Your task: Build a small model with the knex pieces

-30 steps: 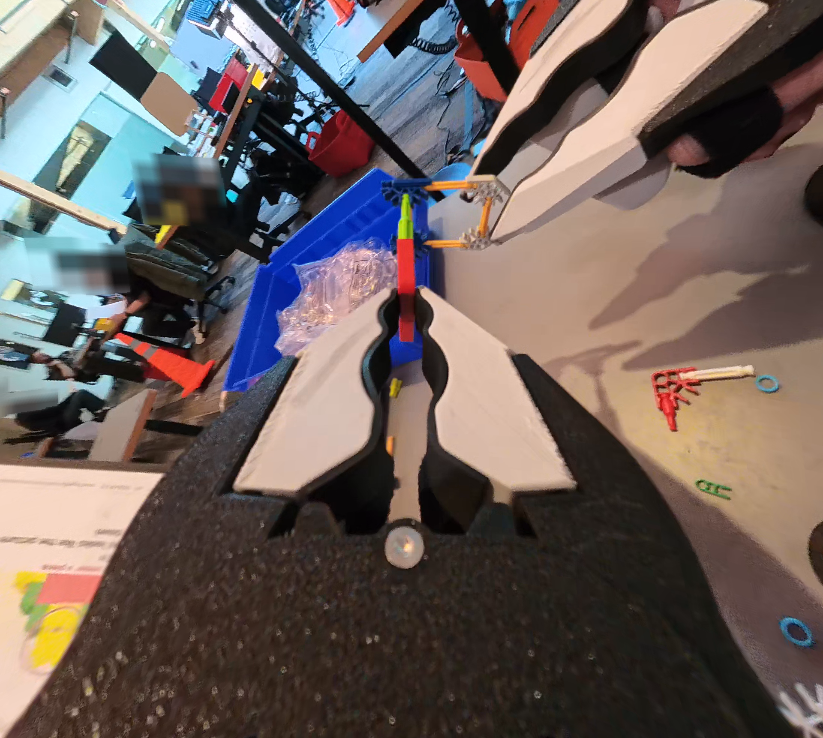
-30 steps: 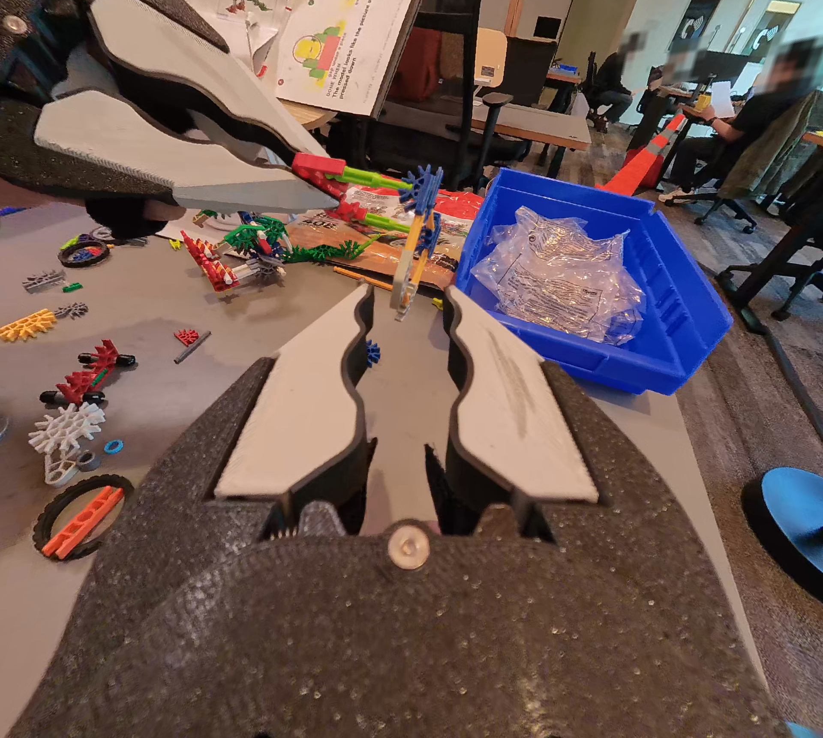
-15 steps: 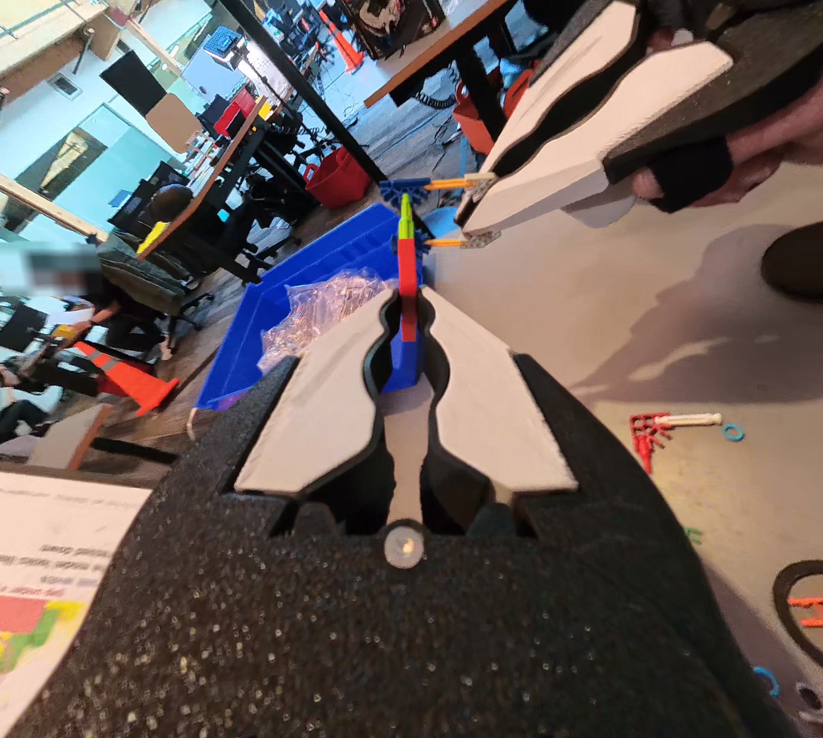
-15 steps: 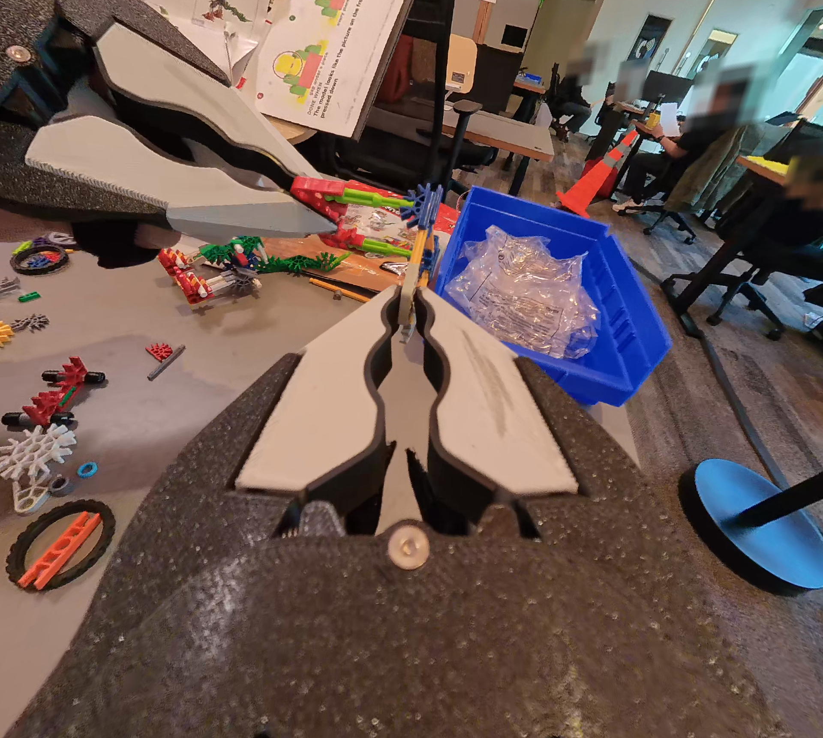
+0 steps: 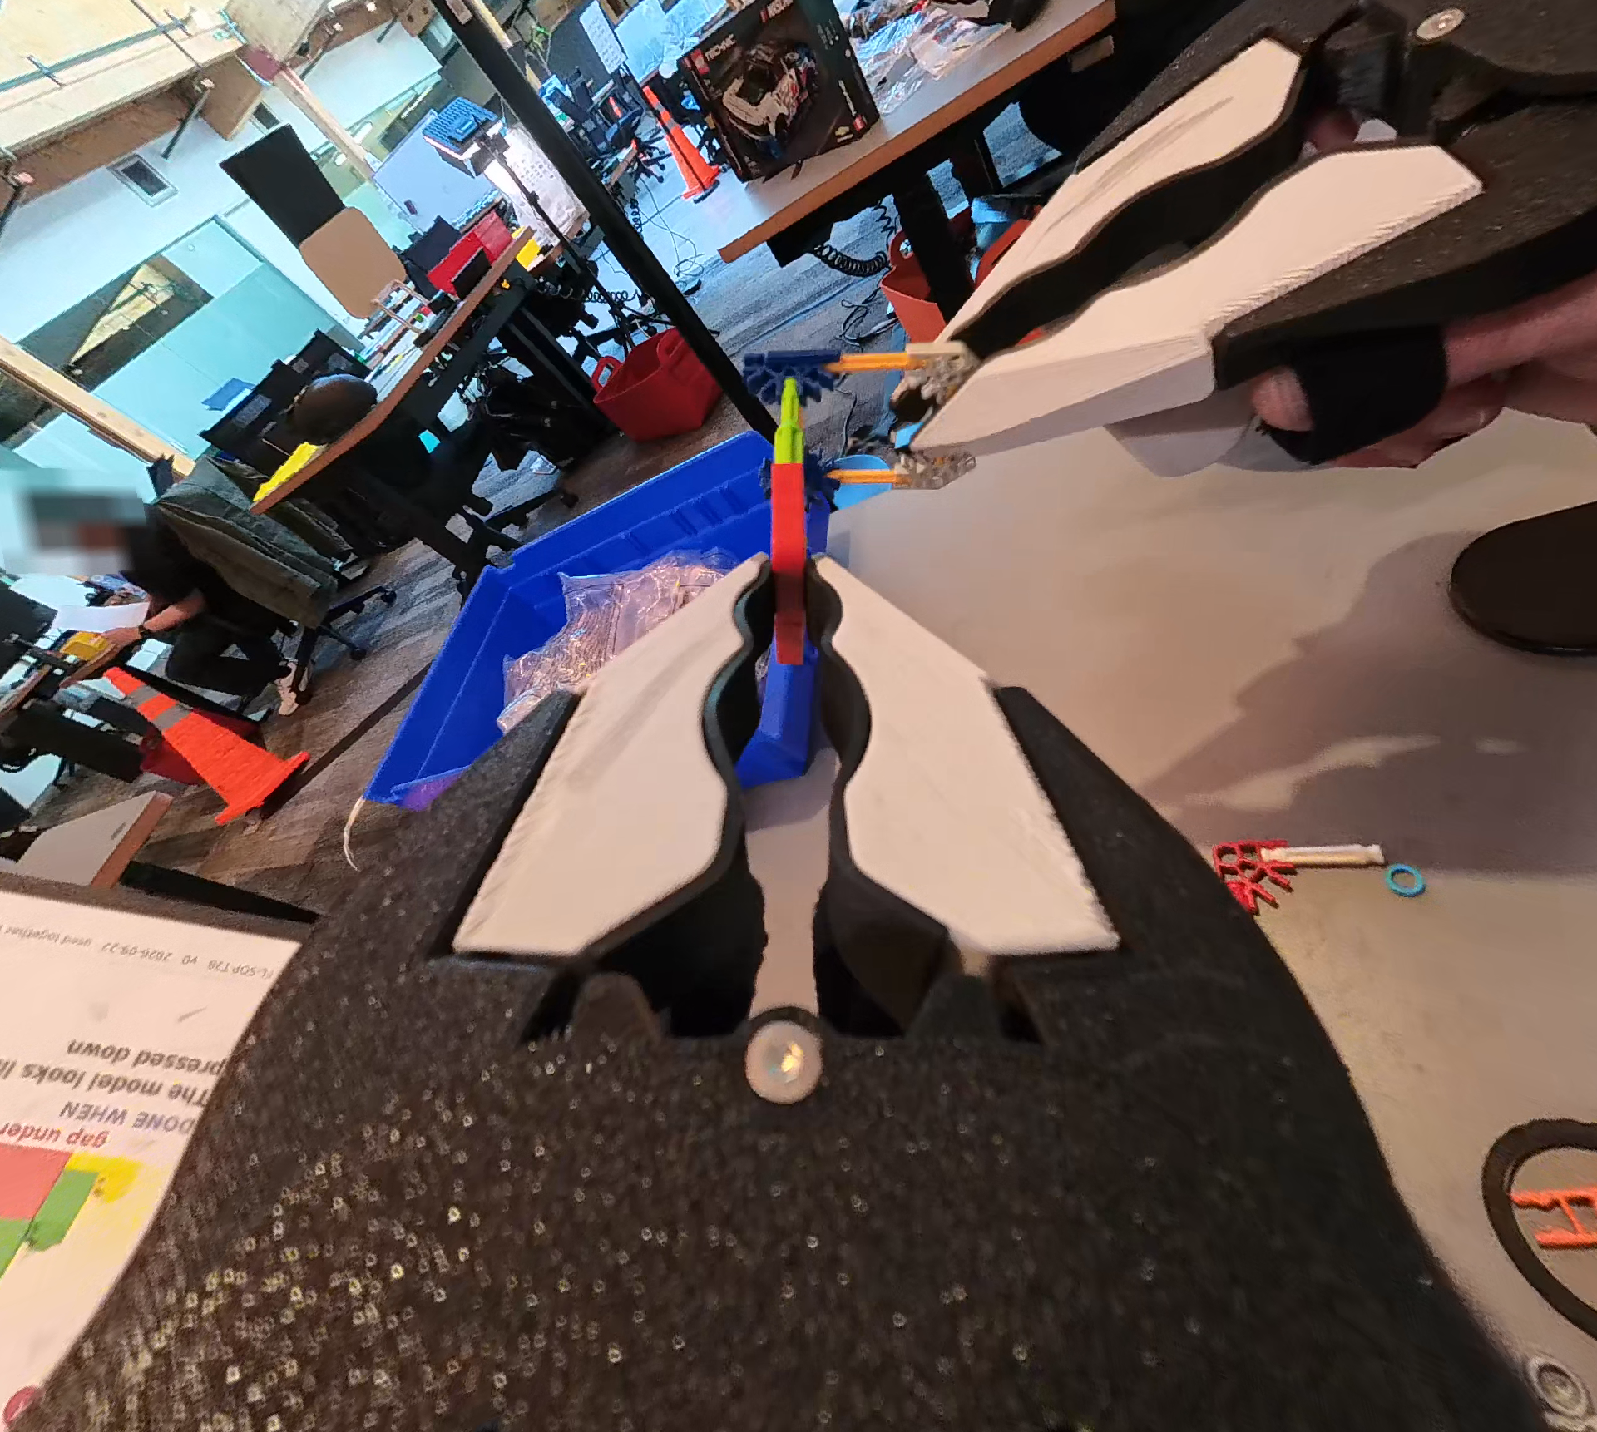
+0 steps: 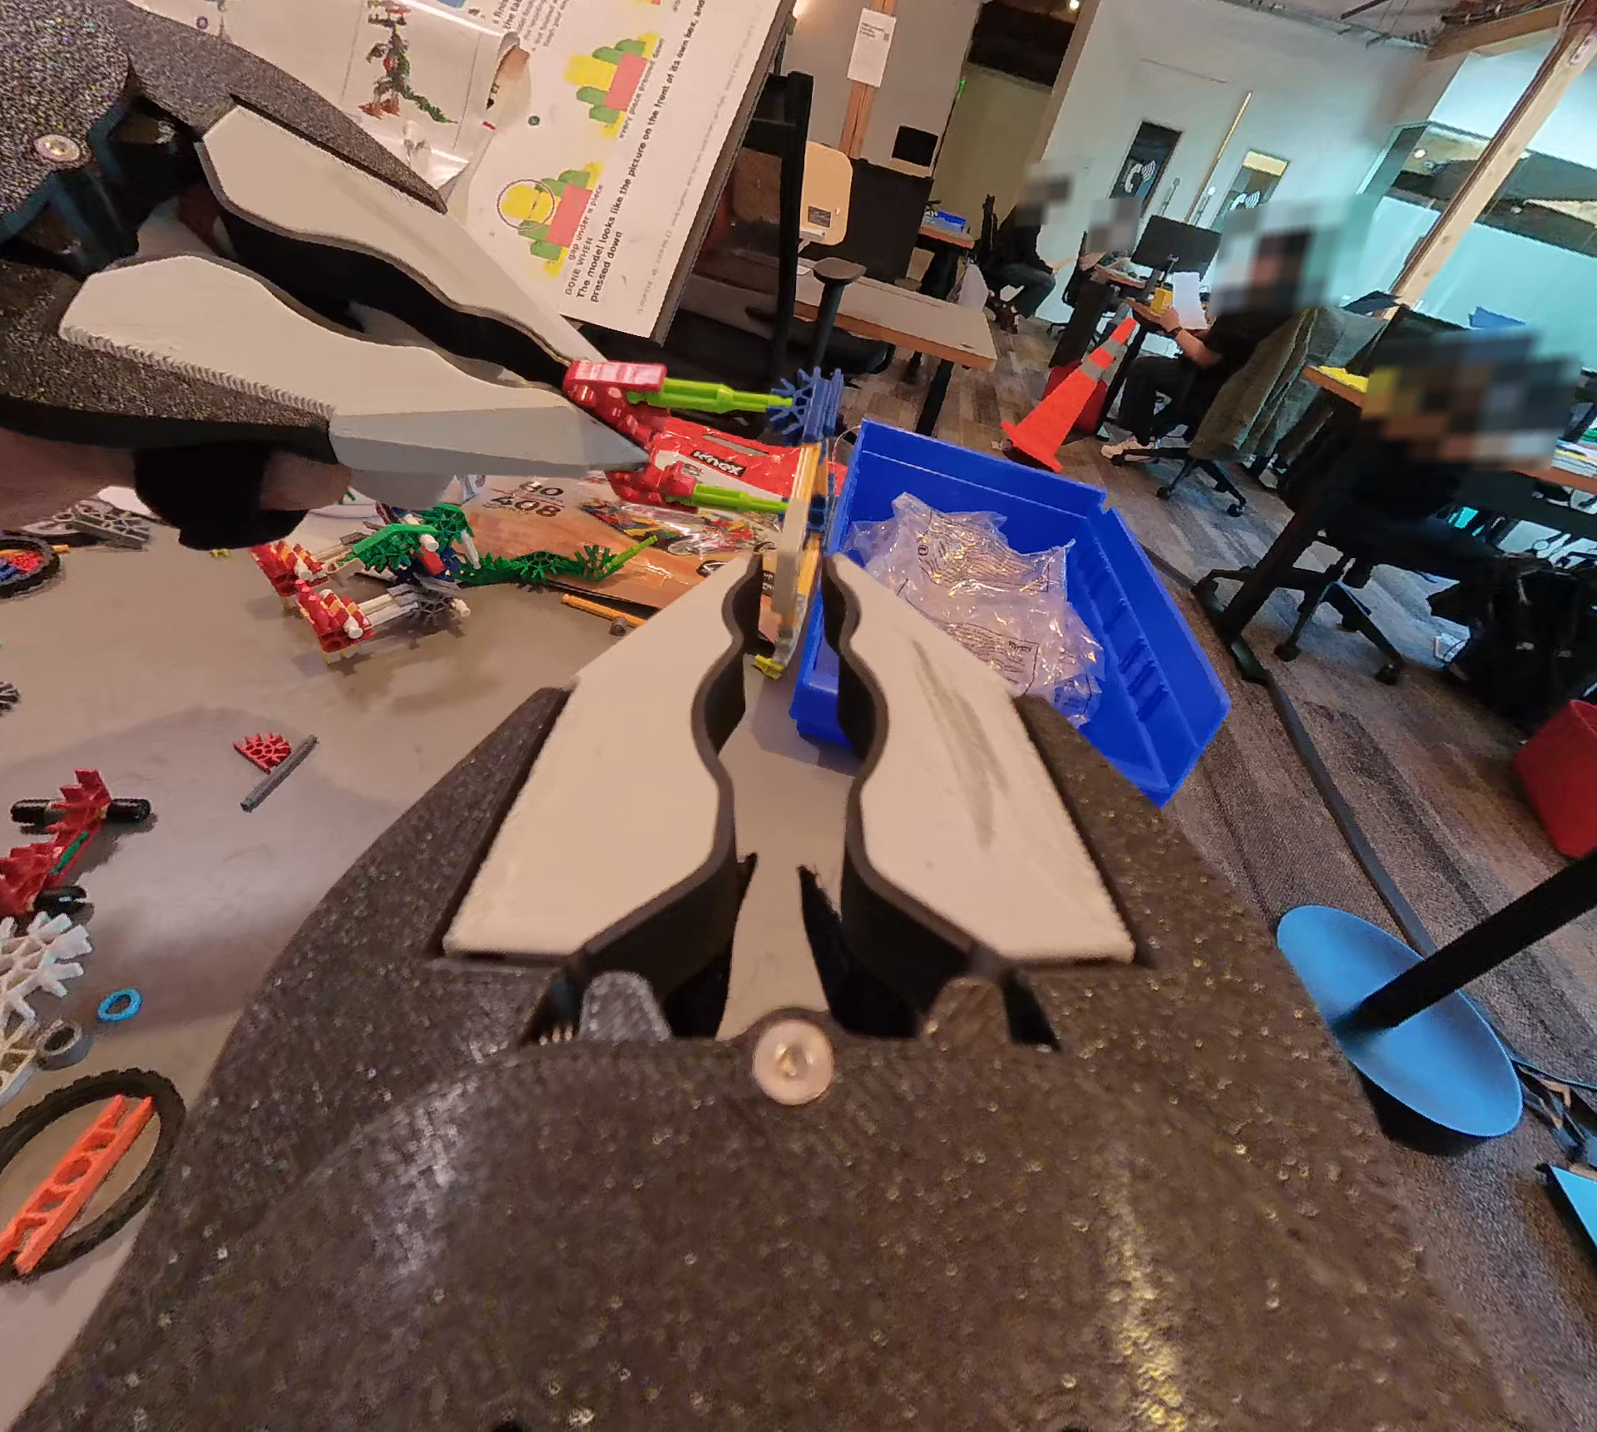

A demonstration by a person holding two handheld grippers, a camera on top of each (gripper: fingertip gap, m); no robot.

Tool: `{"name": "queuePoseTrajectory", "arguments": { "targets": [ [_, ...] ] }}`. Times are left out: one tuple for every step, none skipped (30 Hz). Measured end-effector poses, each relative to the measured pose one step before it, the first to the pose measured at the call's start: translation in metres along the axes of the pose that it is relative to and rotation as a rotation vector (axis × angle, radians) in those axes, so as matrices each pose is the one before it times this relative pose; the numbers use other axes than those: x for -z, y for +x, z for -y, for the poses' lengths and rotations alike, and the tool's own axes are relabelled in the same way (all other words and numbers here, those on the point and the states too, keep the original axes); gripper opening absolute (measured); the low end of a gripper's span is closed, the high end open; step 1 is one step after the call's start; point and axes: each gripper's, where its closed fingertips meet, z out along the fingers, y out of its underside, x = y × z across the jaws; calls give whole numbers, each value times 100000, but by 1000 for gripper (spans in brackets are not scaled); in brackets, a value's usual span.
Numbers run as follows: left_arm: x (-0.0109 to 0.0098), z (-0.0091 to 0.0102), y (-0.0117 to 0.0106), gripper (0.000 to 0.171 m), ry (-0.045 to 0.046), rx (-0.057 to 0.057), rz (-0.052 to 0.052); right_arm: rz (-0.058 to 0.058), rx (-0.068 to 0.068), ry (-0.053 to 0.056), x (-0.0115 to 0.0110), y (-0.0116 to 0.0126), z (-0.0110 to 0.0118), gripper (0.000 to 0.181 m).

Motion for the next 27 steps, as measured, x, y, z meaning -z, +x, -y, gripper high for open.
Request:
{"name": "queuePoseTrajectory", "arguments": {
  "targets": [
    [103, 68, -28, 3, 423, 518, -539, -208, 251, 47, -30, -34, 48, 13],
    [91, 87, -28, 3, 441, 461, -292, -373, 440, -253, -52, -25, 5, 13],
    [56, 52, -78, 3, 221, 278, 184, -400, 533, -310, -55, -17, 9, 13],
    [30, -11, -2, 3, -120, -1, -128, -148, 494, -34, -33, -65, 48, 12],
    [12, -32, 54, 3, -321, -120, -466, 93, 421, 100, -22, -77, 70, 10],
    [12, -40, 66, 3, -264, -119, -444, -188, 378, 15, -7, -36, 57, 6],
    [22, -9, 1, 3, -63, 112, -178, -441, 421, -14, -2, 16, 50, 4],
    [12, 7, -3, 3, 26, 360, -265, -251, 343, -22, 2, -3, 45, 4],
    [35, -8, -1, 3, 43, 322, -296, -82, 89, 103, 13, -18, 65, 4],
    [42, 39, -15, 3, 233, 393, -283, 23, -122, 61, 8, -17, 51, 4],
    [51, 39, -28, 3, 229, 383, -156, 177, -68, -65, 3, -32, 33, 4],
    [47, 26, -27, 3, 91, 27, -34, 99, -26, 121, 5, -19, 69, 4],
    [40, 55, -20, 3, 270, -50, 92, -39, -225, 410, 27, 17, 120, 4],
    [40, 90, -39, 3, 488, 69, 233, -46, -387, 363, 11, 18, 111, 4],
    [17, 67, -44, 3, 378, -65, 302, -182, -436, 274, 7, 52, 105, 3],
    [6, 39, 20, 3, 219, -64, -19, -249, -605, 228, -7, 72, 83, 3],
    [-22, -43, 43, 3, -245, 19, -234, -41, -635, 186, -4, 40, 78, 3],
    [-33, -138, 48, 3, -1002, 333, -468, 189, -397, 178, 9, -18, 67, 3],
    [-11, -72, -5, 3, -538, 445, -288, 213, -173, 178, 16, -41, 55, 3],
    [54, 96, -44, 3, 500, 464, 5, 96, 100, 317, 29, -67, 58, 3],
    [49, 68, -12, 3, 424, 1069, -480, 149, 314, 457, 44, -77, 91, 4],
    [44, 26, -33, 3, 275, 1399, -505, 399, 245, 611, 56, -110, 132, 5],
    [28, 32, -83, 3, 536, 1463, -242, 311, 75, 758, 71, -85, 188, 7],
    [38, 29, -113, 3, 747, 1830, -249, 163, -22, 852, 90, -46, 237, 12],
    [42, 50, -53, 3, 1113, 2876, -1128, 255, -202, 841, 96, -40, 249, 18],
    [58, 90, -159, 3, 1544, 3920, -969, 240, -486, 881, 101, 5, 251, 21],
    [99, 114, -244, 3, 1985, 4340, -855, 132, -540, 861, 105, 27, 237, 22]
  ]
}}
